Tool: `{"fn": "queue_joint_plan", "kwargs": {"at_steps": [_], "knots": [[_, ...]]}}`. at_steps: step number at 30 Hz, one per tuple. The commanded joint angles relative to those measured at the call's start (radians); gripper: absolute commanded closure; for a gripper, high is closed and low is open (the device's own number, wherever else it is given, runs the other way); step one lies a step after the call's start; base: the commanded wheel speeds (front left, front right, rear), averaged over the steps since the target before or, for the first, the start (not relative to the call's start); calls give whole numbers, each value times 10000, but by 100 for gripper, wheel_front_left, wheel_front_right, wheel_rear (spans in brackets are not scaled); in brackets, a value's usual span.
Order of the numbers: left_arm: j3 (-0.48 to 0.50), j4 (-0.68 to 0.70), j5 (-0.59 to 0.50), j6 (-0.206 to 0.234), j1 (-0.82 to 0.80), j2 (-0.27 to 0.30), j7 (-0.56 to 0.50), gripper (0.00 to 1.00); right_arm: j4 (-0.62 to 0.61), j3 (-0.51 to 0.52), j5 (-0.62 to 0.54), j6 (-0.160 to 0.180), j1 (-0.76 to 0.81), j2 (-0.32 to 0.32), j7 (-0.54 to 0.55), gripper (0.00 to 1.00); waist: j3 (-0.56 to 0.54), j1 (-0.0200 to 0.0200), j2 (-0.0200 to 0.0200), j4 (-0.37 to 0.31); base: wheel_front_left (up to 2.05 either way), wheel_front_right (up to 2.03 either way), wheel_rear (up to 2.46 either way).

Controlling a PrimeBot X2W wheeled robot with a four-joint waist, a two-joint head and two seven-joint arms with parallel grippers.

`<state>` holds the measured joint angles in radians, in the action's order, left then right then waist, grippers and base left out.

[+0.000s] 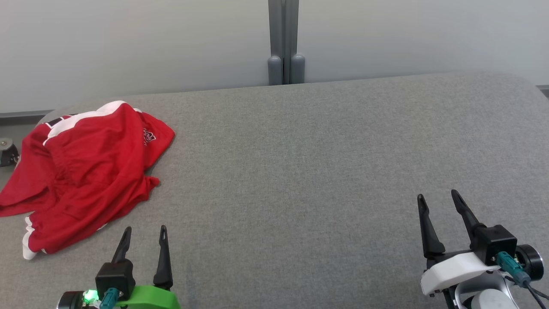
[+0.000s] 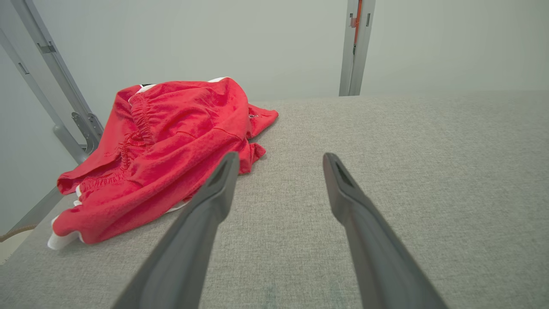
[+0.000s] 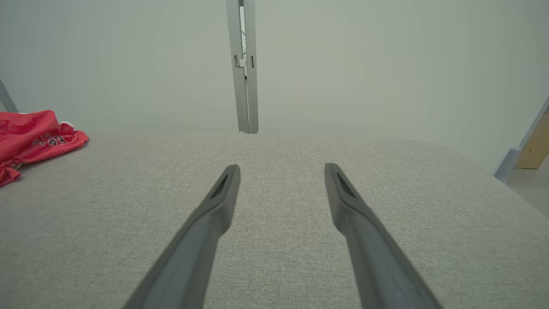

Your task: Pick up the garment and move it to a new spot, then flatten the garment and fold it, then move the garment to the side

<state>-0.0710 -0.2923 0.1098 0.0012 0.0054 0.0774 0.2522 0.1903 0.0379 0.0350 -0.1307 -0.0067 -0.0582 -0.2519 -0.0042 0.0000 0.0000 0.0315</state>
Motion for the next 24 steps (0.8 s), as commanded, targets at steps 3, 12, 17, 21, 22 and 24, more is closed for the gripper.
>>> {"fn": "queue_joint_plan", "kwargs": {"at_steps": [3,12,17,21,22,24], "knots": [[26,-3,-376,23,133,-16,118,0,68,-13,-230,0,125,-34,-121,0,-19,0,0,-7,0,0,0],[117,-40,-474,-76,137,-80,139,0,123,18,-154,-1,178,-16,-148,0,-53,0,0,-25,0,0,0],[59,-107,-505,-123,40,-106,139,0,63,26,-70,-1,263,-6,-147,0,-56,0,0,194,0,0,0],[-19,-134,-541,-146,-86,-130,139,0,-6,109,-13,-1,463,-4,-144,0,-69,0,0,907,0,0,0],[-18,-136,-533,-135,-96,-132,139,0,-18,110,-4,-1,513,1,-142,0,-71,0,0,1118,0,0,0],[-16,-150,-523,-130,-100,-138,138,0,-35,108,-2,-1,572,9,-142,0,-76,0,0,1672,0,0,0]]}}
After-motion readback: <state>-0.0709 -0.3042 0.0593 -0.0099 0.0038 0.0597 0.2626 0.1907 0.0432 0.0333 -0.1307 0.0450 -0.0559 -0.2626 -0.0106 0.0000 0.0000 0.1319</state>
